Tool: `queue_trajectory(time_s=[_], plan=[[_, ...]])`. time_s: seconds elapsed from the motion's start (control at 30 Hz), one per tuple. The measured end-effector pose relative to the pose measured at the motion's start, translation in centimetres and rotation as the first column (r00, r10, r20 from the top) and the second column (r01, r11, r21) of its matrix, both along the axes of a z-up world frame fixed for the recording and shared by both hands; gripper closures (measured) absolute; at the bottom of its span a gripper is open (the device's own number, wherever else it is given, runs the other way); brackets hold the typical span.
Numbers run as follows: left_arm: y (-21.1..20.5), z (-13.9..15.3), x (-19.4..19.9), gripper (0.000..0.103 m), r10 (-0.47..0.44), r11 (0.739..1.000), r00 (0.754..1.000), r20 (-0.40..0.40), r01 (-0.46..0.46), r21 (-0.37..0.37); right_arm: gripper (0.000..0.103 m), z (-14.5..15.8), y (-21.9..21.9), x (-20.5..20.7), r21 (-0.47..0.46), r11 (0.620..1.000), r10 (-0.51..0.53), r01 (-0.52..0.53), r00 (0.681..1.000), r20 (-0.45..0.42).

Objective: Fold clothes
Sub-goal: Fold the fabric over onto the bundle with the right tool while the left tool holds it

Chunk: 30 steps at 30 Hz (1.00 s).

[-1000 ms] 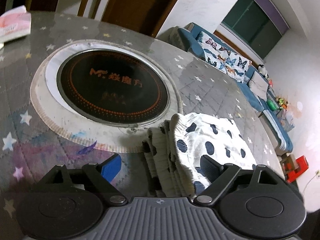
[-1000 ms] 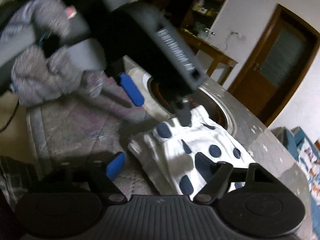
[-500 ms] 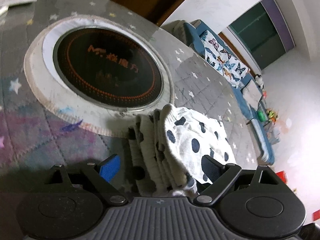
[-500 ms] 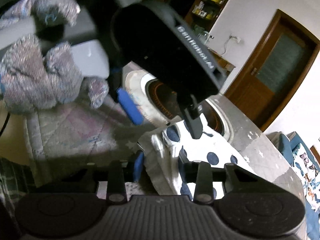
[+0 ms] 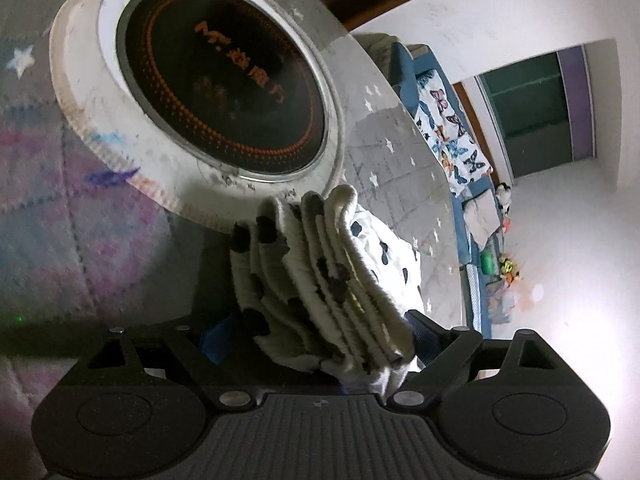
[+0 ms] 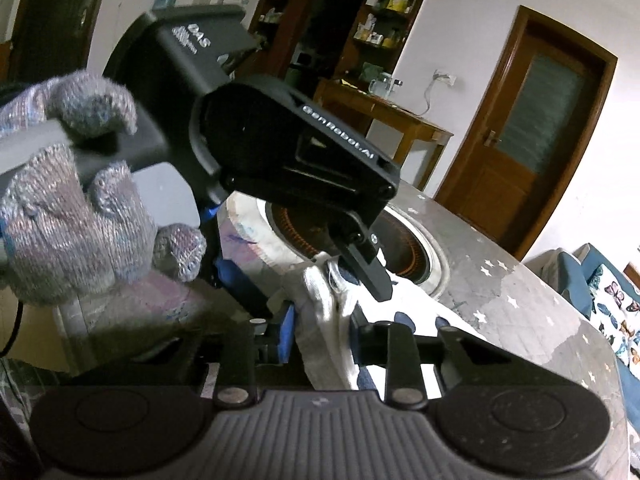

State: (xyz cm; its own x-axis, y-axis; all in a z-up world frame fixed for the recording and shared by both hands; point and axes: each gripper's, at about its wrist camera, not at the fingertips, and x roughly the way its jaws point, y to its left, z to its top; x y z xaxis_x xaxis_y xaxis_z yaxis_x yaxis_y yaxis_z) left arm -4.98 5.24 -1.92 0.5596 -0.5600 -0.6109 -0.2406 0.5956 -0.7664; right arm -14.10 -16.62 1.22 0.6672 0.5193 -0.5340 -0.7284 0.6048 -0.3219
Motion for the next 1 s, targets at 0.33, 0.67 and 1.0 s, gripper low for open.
queue_trajectory(time_s=[0.33, 0.67, 1.0], plan=[[-0.3, -0.5, 0.7, 0.046, 0.042, 0.999, 0.999, -0.007, -0.042, -0.033, 0.078, -0.3, 0.1, -0.3, 0.02, 1.0, 0.006, -0.006, 1.0, -0.013], [-0.8, -0.7, 0.9, 0.071, 0.009, 1.0, 0.999, 0.047, -0.008, -0.006, 0.077, -0.8, -0.5, 0.4, 0.038, 0.999, 0.006, -0.003, 0.997, -0.074], [-0.7, -1.5, 1.1, 0.073, -0.023, 0.999, 0.997, 0.07, 0.021, 0.029, 0.077, 1.6, -4.3, 3.2, 0.167, 0.979, -0.087, 0.118, 0.98, -0.181]])
